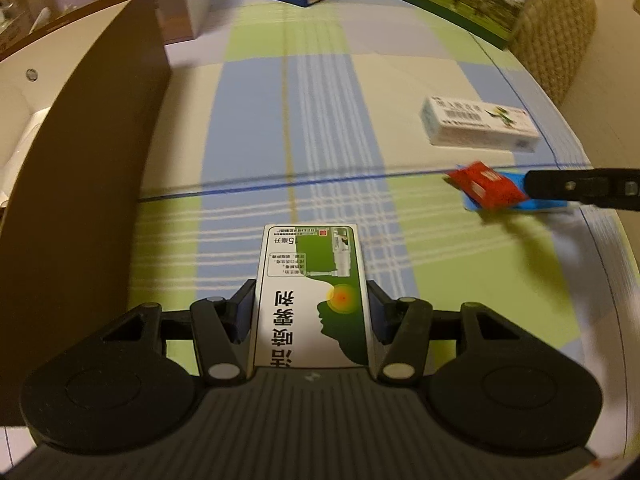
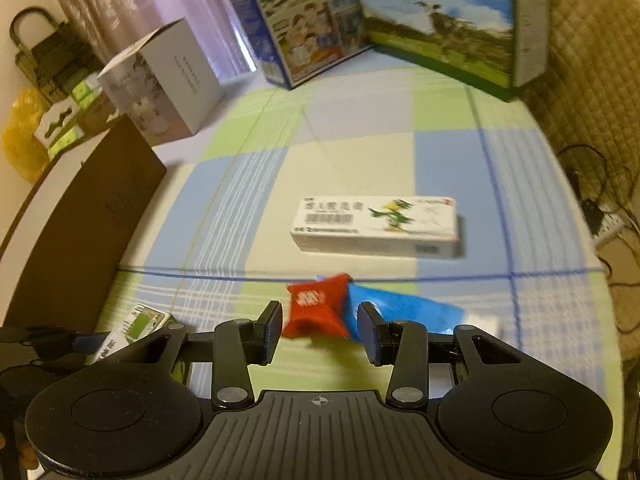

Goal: Organize objects
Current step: 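Grasp the red candy packet with the right gripper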

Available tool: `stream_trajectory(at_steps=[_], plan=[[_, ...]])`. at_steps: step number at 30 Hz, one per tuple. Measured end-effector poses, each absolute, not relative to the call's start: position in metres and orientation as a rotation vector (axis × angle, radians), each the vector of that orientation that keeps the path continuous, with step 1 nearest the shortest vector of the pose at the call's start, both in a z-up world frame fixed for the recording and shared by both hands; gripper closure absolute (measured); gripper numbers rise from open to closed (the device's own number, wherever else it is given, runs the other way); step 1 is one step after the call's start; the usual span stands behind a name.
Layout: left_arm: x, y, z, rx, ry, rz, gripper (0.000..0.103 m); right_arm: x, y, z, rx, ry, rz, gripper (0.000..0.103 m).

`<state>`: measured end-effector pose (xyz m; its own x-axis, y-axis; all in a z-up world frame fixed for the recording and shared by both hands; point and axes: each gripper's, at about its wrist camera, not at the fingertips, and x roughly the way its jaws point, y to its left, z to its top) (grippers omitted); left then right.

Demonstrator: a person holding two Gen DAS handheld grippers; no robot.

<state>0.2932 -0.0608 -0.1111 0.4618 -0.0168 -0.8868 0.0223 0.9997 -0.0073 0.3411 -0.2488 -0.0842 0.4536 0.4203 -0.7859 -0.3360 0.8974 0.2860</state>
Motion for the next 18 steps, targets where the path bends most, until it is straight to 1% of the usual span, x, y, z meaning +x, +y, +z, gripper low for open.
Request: stream_trajectory(at_steps=[8, 12, 13, 14, 18], plan=[[0.303, -0.049, -0.115, -0.016, 1.104, -0.001, 0.052, 0.36, -0.227, -0.108, 0.017, 1.034, 0.452, 0.064], [0.304, -0.047, -0.119, -0.021, 1.119, 0.0, 0.052, 0.357, -0.221, -0.114, -0.038, 1.011, 0.461, 0.065], [0.305, -0.046, -0.119, -0.022, 1.122, 0.0, 0.052, 0.355, -0.22, -0.114, -0.052, 1.0, 0.461, 0.066], [0.305, -0.046, -0.12, -0.023, 1.124, 0.0, 0.052, 0.354, -0.219, -0.115, -0.063, 0.992, 0.46, 0.071], [0.305, -0.046, -0.123, -0.022, 1.138, -0.002, 0.052, 0.348, -0.22, -0.112, -0.079, 0.978, 0.478, 0.075]])
